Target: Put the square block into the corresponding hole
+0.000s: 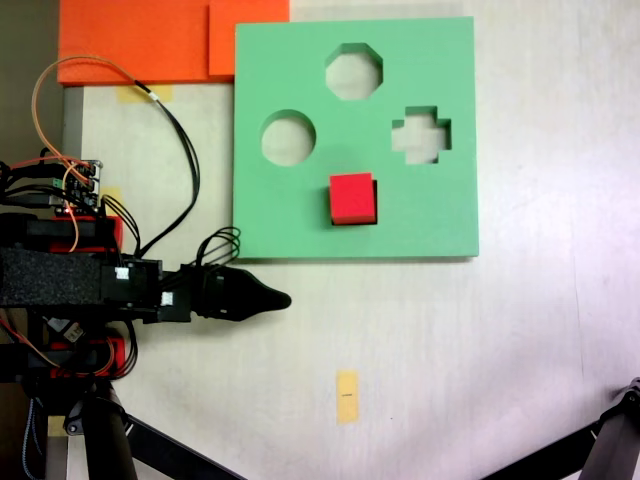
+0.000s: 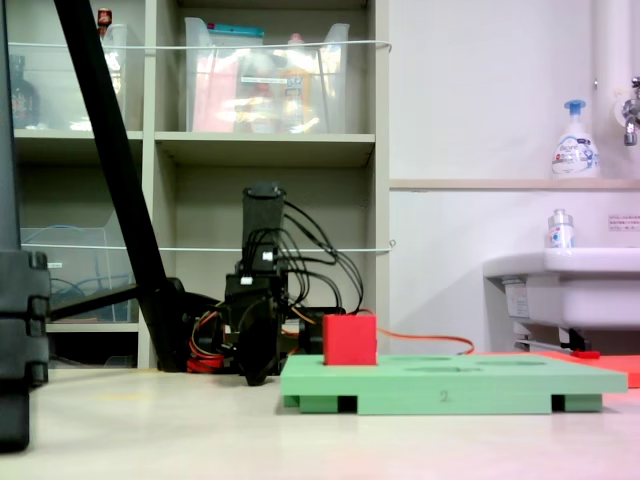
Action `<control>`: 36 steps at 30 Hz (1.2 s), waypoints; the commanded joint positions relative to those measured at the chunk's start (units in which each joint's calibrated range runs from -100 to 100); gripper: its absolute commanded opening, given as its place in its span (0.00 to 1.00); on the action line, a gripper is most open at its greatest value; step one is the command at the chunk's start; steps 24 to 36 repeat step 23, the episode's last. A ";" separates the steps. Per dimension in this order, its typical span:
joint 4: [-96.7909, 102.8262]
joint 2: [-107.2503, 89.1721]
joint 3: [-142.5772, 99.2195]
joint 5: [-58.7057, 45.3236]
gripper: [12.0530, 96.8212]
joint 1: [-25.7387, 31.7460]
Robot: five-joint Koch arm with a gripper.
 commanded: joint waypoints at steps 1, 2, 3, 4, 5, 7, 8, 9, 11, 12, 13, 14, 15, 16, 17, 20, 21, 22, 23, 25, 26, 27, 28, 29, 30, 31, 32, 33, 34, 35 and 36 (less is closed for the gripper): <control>-6.28 -0.41 -1.47 -0.44 0.43 0.15; -6.18 -0.41 -1.47 -0.39 0.45 0.15; -6.09 -0.41 -1.47 -0.39 0.45 0.10; -5.99 -0.41 -1.47 -0.39 0.45 0.05; -5.99 -0.41 -1.47 -0.39 0.45 0.10; -5.99 -0.41 -1.47 -0.39 0.45 0.24; -5.99 -0.41 -1.47 -0.39 0.45 0.24; -5.99 -0.41 -1.47 -0.39 0.45 0.24; -5.99 -0.41 -1.47 -0.39 0.45 0.24; -5.99 -0.41 -1.47 -0.39 0.45 0.24; -5.99 -0.41 -1.47 -0.39 0.45 0.24; -5.99 -0.41 -1.47 -0.39 0.45 0.24; -5.99 -0.41 -1.47 -0.39 0.45 0.24; -5.99 -0.41 -1.47 -0.39 0.45 0.24; -5.99 -0.41 -1.47 -0.39 0.45 0.24; -5.99 -0.41 -1.47 -0.39 0.45 0.24; -5.99 -0.41 -1.47 -0.39 0.45 0.24; -5.99 -0.41 -1.47 -0.39 0.45 0.24; -5.99 -0.41 -1.47 -0.39 0.45 0.24; -5.99 -0.41 -1.47 -0.39 0.45 0.24; -5.99 -0.41 -1.47 -0.39 0.45 0.24; -5.99 -0.41 -1.47 -0.39 0.45 0.24; -5.99 -0.41 -1.47 -0.39 0.45 0.24; -5.99 -0.41 -1.47 -0.39 0.45 0.24; -5.99 -0.41 -1.47 -0.39 0.45 0.24; -5.99 -0.41 -1.47 -0.39 0.45 0.24; -5.99 -0.41 -1.47 -0.39 0.45 0.24; -5.99 -0.41 -1.47 -0.39 0.45 0.24; -5.99 -0.41 -1.47 -0.39 0.45 0.24; -5.99 -0.41 -1.47 -0.39 0.45 0.24; -5.99 -0.41 -1.47 -0.39 0.45 0.24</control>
